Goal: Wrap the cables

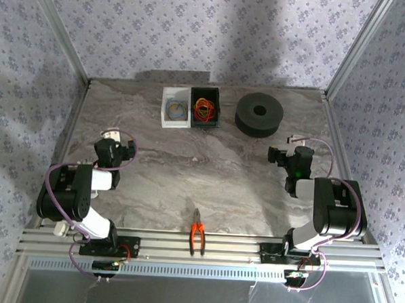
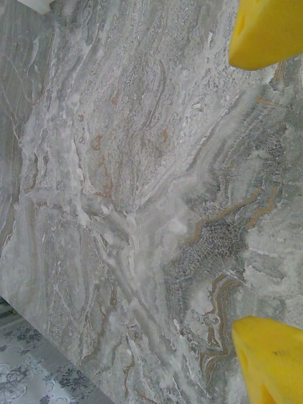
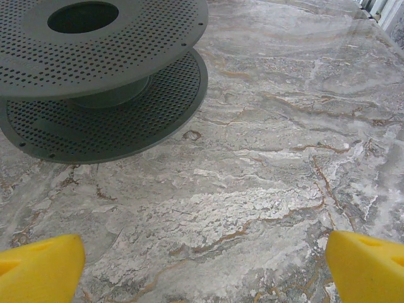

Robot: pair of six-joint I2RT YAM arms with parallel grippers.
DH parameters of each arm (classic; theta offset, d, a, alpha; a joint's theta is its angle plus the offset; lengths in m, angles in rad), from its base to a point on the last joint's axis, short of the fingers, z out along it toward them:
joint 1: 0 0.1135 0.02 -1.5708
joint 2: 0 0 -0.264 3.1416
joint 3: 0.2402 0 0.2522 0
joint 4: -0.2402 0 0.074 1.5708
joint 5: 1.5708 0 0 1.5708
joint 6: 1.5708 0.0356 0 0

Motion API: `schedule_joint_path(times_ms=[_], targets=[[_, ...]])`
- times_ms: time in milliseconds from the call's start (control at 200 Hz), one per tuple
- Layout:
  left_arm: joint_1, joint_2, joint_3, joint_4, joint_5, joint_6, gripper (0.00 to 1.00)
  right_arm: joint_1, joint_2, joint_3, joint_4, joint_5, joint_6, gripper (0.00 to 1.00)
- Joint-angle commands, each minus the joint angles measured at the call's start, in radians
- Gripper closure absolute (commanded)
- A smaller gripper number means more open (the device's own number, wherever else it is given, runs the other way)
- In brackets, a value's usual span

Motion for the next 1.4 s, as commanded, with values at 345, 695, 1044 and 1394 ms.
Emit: schedule_joint_path(times_ms=[345, 695, 1044, 1394], targets=[[-0.032, -0.086, 0.402, -0.746, -0.13, -0.08, 0.0, -0.009, -0.108, 0.25, -0.506, 0.001, 0.063, 0.0], [-0.038, 0.037, 0.767, -1.447, 0.108, -0.184, 0.0, -0.068, -0.062, 0.334, -0.424, -0.391, 0.55, 0.01], [-0.074, -0.074, 0.705, -1.484, 0.132, -0.185, 0.0, -0.067, 0.241, 0.378, -0.045, -0.459, 0.835, 0.12], [-0.098, -0.095, 0.699, -1.511, 0.112, -0.186, 0.0, -0.021, 0.479, 0.521, 0.113, -0.419, 0.922, 0.23]])
